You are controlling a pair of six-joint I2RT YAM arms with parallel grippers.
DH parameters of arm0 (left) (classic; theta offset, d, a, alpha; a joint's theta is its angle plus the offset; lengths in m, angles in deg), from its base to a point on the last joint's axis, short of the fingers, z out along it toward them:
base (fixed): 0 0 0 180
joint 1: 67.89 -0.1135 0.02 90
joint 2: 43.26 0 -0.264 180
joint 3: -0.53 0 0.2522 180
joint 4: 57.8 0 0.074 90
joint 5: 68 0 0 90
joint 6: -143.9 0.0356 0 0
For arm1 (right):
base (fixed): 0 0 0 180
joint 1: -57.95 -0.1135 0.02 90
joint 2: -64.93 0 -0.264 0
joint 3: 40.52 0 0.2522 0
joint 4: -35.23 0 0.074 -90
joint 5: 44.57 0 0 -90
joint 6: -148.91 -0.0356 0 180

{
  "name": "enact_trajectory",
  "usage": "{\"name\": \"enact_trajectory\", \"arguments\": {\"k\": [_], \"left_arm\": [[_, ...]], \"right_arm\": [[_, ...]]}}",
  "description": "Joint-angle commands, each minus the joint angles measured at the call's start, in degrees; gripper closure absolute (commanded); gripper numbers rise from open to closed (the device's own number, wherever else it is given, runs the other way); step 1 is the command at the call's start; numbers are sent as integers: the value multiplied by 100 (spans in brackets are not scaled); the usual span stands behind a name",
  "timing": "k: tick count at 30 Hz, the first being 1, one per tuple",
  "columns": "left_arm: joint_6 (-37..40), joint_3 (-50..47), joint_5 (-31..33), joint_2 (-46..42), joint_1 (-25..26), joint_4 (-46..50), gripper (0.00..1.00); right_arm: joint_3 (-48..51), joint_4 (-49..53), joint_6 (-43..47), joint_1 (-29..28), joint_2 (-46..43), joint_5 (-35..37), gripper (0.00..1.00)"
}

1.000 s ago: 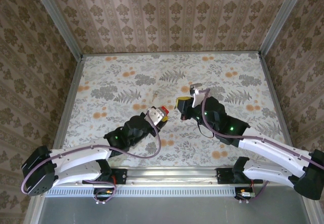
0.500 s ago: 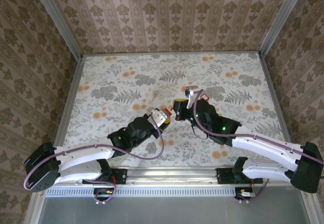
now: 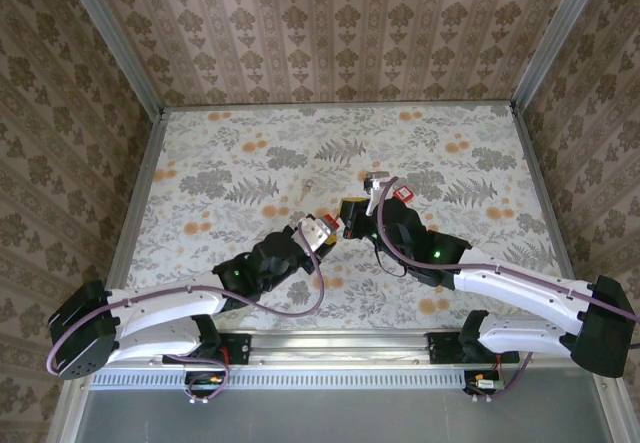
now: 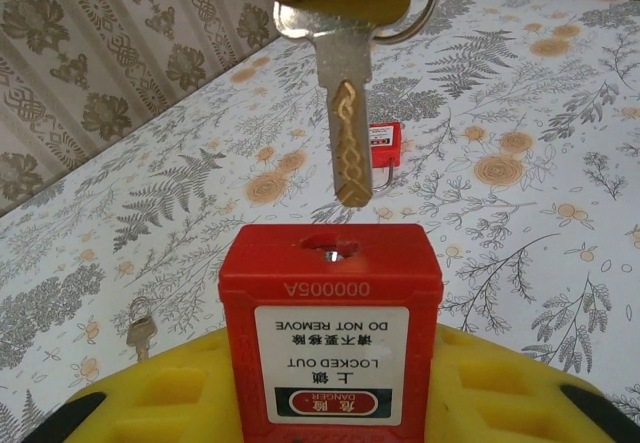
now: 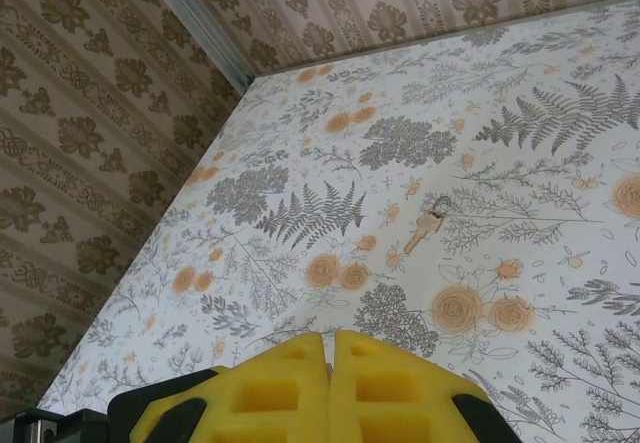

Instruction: Unlock with the key

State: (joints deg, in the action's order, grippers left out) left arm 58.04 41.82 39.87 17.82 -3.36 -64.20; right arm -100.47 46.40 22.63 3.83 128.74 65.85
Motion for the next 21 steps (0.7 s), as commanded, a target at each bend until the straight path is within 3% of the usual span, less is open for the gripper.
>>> {"name": "enact_trajectory", "arguments": {"k": [1, 21], "left_arm": [[43, 226, 76, 0, 51, -129, 68], [76, 340, 128, 44, 79, 29, 69]], "right_arm": [[-122, -103, -82, -52, 17, 165, 100], [-59, -225, -231, -67, 167, -47, 99]]}}
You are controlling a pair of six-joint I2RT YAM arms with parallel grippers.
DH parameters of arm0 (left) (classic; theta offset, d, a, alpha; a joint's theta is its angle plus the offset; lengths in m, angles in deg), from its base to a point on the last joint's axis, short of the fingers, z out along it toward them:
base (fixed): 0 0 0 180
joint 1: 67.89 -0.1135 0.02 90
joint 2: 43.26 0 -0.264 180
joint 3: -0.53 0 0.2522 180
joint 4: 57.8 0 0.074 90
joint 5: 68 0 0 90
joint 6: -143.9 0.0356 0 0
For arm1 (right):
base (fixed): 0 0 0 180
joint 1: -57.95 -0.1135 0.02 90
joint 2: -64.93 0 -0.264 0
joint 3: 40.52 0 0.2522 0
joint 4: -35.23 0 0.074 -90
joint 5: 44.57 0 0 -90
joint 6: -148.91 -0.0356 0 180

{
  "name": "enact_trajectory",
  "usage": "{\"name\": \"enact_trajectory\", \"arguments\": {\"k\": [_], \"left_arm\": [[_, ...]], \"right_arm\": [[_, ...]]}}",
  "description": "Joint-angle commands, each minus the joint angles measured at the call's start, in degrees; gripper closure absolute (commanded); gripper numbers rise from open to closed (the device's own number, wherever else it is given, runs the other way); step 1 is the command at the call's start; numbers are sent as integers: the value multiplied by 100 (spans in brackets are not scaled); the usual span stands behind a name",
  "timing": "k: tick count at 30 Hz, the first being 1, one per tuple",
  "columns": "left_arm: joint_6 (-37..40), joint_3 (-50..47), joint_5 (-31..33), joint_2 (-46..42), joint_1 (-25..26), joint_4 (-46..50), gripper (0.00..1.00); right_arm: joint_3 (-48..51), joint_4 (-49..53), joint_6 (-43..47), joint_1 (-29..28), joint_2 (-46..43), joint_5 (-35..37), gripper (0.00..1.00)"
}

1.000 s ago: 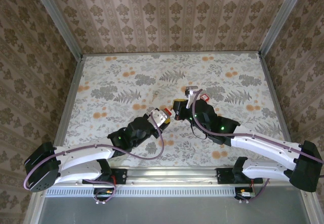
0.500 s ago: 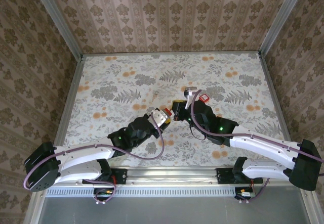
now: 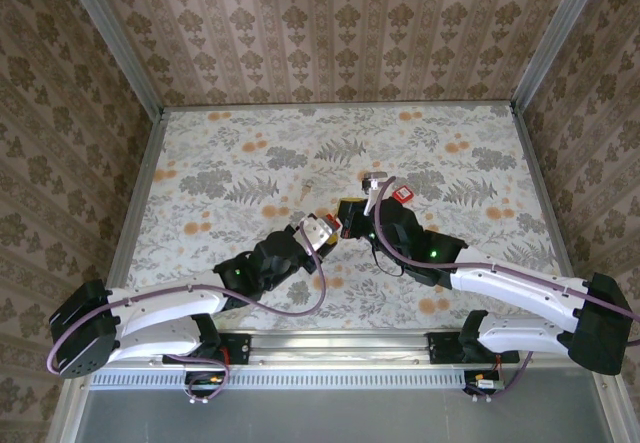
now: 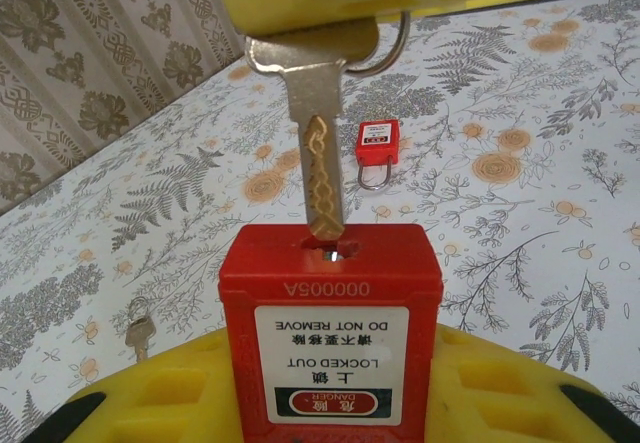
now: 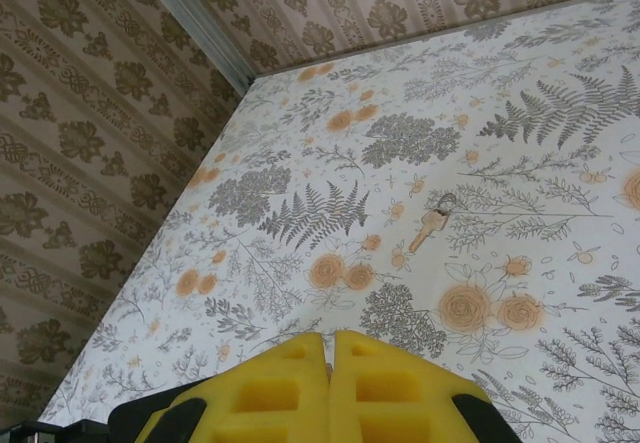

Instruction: Unlock with the key

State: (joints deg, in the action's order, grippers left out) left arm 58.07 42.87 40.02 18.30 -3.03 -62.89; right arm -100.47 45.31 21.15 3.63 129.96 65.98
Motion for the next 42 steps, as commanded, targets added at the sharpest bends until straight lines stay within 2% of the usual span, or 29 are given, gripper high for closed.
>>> {"name": "enact_trajectory", "arguments": {"k": [1, 19, 33, 42], "left_arm": [[65, 236, 114, -4, 37, -102, 70], [-143, 442, 57, 111, -83, -193, 74], [-276, 595, 17, -301, -85, -441, 77], [-282, 789, -330, -276, -163, -593, 78]], "right_arm": [[-43, -123, -88, -43, 44, -73, 99], [168, -64, -92, -201, 218, 76, 100], [361, -197, -149, -253, 551, -36, 100], [330, -330, -267, -322, 708, -341, 100]]}}
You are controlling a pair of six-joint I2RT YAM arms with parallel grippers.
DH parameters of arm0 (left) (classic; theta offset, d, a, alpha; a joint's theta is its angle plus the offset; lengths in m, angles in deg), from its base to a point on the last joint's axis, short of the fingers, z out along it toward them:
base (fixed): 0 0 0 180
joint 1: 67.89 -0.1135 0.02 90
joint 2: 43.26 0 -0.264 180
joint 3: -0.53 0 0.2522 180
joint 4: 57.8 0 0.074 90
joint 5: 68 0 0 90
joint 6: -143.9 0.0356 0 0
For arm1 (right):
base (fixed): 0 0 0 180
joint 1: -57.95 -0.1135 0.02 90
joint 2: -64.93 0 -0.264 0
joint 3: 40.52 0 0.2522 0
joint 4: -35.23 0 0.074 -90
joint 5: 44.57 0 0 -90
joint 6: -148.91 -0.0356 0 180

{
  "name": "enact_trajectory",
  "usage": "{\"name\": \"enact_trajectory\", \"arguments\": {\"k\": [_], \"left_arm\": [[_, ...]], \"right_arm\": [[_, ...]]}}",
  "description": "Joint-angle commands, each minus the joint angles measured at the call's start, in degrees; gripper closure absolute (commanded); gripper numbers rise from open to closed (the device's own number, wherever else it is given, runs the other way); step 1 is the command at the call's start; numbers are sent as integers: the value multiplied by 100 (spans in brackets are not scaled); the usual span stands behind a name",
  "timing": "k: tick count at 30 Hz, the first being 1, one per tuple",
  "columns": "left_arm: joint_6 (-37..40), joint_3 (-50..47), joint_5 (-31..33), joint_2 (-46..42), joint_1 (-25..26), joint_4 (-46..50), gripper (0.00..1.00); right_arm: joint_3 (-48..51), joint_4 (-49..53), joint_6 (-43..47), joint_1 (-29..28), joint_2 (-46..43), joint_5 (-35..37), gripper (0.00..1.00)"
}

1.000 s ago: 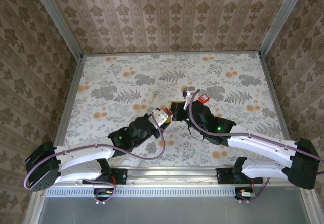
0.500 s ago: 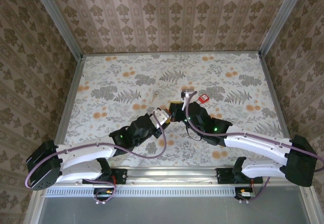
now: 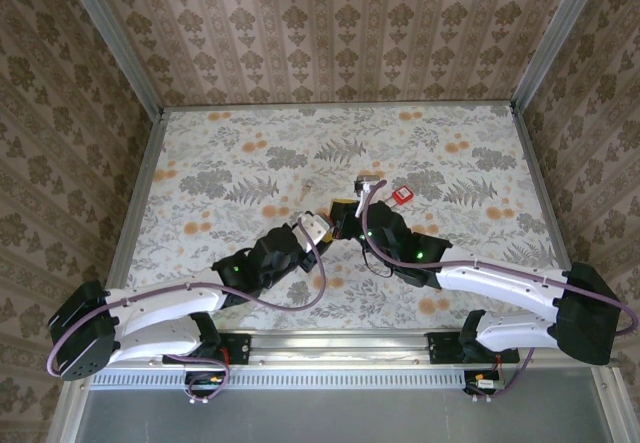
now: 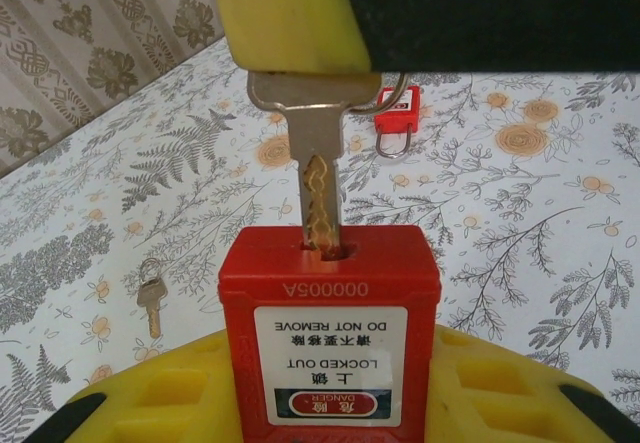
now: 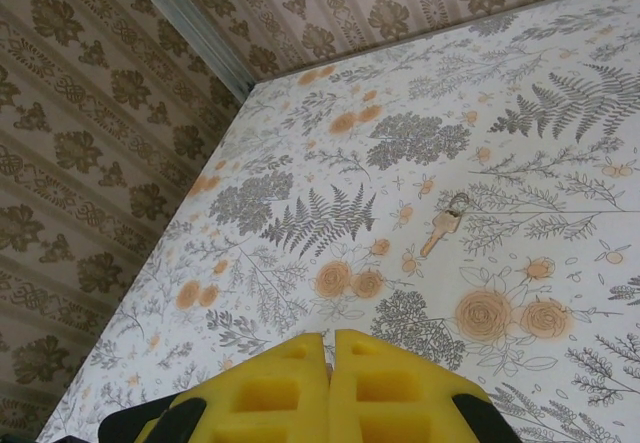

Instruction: Unlock with the key

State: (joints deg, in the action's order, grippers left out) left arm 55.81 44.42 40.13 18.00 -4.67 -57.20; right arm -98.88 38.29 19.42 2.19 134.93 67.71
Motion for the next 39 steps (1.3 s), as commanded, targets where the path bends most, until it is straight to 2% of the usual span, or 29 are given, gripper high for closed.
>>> {"name": "enact_trajectory", "arguments": {"k": [1, 12, 17, 24, 31, 39], "left_arm": [[-95, 634, -348, -254, -20, -1163, 78], [-556, 502, -739, -474, -501, -1440, 82], [-459, 562, -859, -357, -500, -1482, 82], [33, 587, -1008, -287, -391, -1339, 86], [16, 347, -690, -661, -405, -1694, 88], [36, 370, -890, -602, -387, -1849, 89]], "right_arm": [[179, 382, -95, -180, 207, -539, 100], [-78, 655, -24, -344, 618, -942, 100], [-213, 683, -153, -382, 732, -1078, 99], [-673, 1402, -99, -303, 896, -1472, 99], [-300, 997, -512, -324, 912, -1396, 100], [-453, 1038, -1001, -403, 1563, -1582, 100]]}}
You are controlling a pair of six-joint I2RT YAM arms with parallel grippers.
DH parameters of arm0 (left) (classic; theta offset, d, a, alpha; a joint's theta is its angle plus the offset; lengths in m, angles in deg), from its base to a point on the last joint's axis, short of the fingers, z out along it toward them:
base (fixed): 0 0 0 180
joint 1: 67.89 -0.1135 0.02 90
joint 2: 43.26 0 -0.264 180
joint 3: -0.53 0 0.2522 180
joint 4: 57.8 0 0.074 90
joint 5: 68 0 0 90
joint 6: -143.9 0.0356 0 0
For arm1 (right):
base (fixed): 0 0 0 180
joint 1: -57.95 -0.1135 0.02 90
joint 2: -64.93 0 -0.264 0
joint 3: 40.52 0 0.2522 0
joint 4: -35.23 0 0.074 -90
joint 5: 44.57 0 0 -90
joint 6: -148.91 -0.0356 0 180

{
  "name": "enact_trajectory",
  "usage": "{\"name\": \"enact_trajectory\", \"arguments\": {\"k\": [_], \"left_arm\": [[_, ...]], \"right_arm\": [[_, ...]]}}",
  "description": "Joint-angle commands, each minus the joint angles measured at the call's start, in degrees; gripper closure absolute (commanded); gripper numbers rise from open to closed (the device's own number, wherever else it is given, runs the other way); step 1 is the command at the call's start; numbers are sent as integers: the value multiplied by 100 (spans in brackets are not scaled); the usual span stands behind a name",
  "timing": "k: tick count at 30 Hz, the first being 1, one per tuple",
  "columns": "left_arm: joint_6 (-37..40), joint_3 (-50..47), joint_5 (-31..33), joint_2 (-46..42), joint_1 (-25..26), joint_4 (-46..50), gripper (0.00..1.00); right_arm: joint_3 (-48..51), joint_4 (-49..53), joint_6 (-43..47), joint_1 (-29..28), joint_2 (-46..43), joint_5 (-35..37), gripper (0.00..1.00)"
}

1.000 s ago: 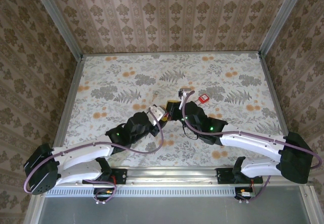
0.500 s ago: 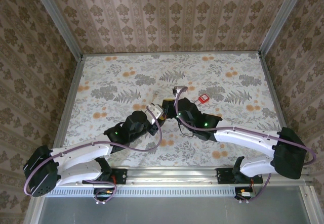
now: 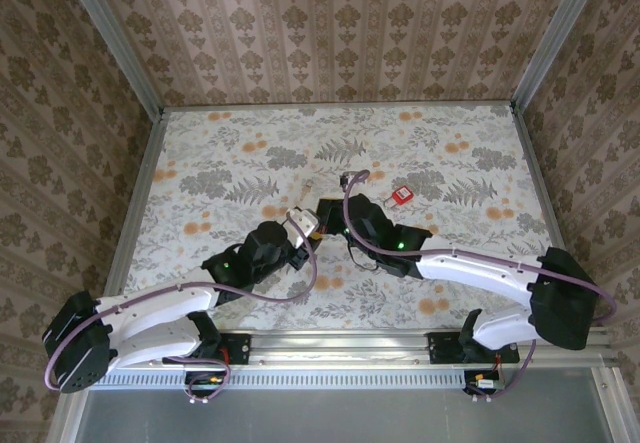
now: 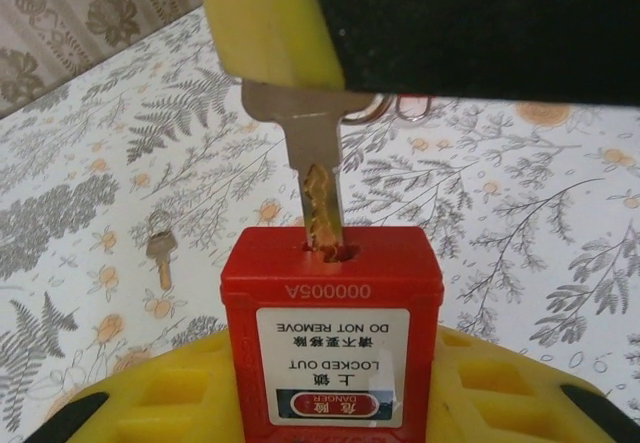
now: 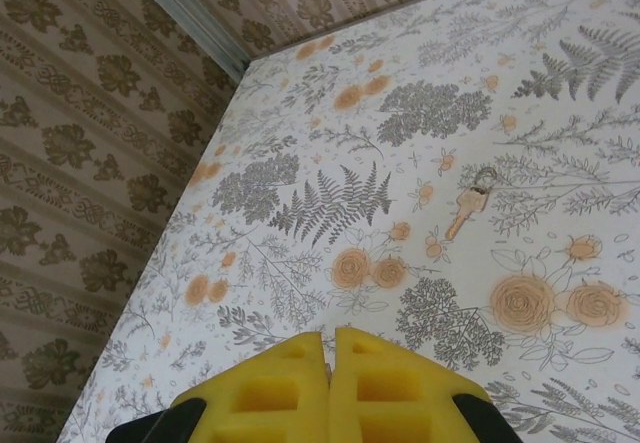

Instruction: Unlock with the key

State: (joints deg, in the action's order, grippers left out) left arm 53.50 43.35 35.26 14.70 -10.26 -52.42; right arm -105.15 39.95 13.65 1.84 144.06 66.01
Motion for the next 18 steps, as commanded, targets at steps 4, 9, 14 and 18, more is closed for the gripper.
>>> {"name": "enact_trajectory", "arguments": {"k": [4, 9, 14, 18], "left_arm": [[294, 461, -386, -256, 170, -2459, 89], [182, 449, -670, -432, -12, -2554, 89], [208, 657, -1059, -399, -66, -2117, 90], [96, 452, -966, -683, -113, -2320, 91]], "right_arm": [[185, 678, -403, -513, 747, -1425, 100], [669, -348, -163, -499, 666, -1931, 100], [666, -457, 294, -461, 649, -2432, 100], [719, -231, 262, -408, 606, -2281, 100]]}}
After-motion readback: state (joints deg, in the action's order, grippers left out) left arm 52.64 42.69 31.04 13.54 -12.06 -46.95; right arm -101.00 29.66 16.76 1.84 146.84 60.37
